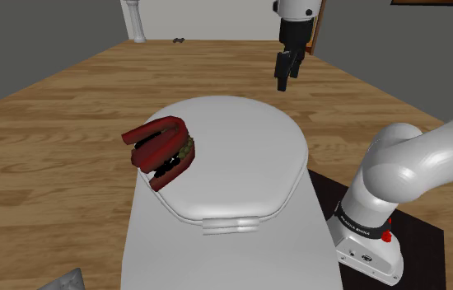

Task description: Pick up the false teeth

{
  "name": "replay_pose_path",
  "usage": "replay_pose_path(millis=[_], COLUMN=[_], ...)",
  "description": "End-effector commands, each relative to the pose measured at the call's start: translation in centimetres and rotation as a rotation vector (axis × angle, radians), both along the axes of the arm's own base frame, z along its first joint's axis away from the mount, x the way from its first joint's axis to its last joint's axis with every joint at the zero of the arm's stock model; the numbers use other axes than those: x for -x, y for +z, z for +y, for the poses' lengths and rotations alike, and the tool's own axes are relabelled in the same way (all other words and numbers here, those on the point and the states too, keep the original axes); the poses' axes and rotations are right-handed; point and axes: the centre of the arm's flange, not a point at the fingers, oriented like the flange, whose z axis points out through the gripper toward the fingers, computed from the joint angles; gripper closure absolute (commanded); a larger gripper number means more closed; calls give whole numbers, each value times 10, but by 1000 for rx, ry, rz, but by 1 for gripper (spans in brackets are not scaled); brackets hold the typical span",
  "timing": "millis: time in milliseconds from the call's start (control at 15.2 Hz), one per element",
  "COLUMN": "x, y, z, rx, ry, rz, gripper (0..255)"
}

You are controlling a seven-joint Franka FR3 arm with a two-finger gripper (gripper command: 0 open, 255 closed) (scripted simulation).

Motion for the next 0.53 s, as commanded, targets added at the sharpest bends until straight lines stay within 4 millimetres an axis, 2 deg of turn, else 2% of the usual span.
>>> replay_pose_path(millis=[0, 462], x=[0, -26], y=[0, -14], z=[0, 68], rx=[0, -136], ry=[0, -42], rz=[0, 55], gripper=[0, 0])
